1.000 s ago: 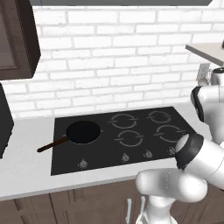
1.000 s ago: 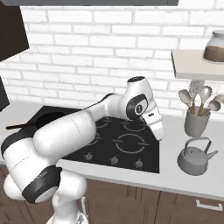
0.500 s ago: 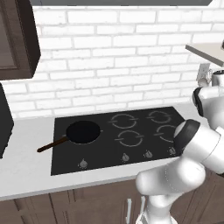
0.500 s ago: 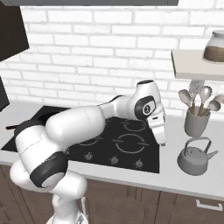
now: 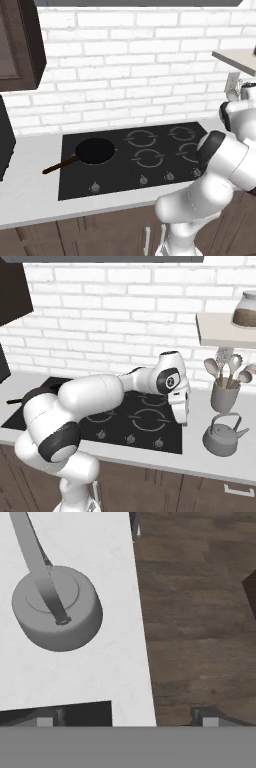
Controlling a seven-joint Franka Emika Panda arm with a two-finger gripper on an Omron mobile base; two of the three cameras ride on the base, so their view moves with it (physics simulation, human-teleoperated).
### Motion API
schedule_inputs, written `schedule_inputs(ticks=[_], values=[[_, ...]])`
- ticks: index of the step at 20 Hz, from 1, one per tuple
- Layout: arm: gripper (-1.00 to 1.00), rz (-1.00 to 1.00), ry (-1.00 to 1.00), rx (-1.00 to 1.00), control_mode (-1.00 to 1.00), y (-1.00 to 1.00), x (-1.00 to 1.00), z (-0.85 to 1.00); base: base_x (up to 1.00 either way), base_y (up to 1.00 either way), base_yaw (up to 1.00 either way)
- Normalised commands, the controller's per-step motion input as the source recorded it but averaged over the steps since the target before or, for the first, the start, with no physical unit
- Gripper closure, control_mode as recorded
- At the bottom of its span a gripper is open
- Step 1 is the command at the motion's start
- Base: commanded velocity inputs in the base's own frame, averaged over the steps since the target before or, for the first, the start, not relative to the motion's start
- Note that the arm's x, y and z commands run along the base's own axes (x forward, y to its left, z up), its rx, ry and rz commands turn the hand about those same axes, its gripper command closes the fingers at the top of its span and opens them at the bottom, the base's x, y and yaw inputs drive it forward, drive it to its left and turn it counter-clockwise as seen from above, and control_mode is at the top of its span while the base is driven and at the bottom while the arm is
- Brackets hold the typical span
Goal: Pick the kettle from the counter and place it on a stove burner. Then turn the burner on.
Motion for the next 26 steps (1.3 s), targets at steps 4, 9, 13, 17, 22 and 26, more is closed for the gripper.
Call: schedule_inputs(ticks=[4, 9, 13, 17, 22, 26], values=[[-1.0, -0.05, 0.0, 0.0, -1.0, -0.39, 0.0, -0.2, 0.0, 0.0, 0.0], [-1.0, 0.02, 0.0, 0.01, -1.0, -0.46, 0.0, -0.21, 0.0, 0.0, 0.0], [-1.0, 0.1, 0.0, 0.0, -1.0, -0.22, 0.08, -0.06, 0.0, 0.0, 0.0], [-1.0, 0.15, -0.01, 0.0, -1.0, -0.06, 0.2, 0.0, 0.0, 0.0, 0.0], [-1.0, 0.11, -0.08, 0.0, -1.0, -0.13, 0.27, -0.06, 0.0, 0.0, 0.0], [-1.0, 0.08, -0.08, 0.0, -1.0, -0.32, 0.26, -0.13, 0.0, 0.0, 0.0]])
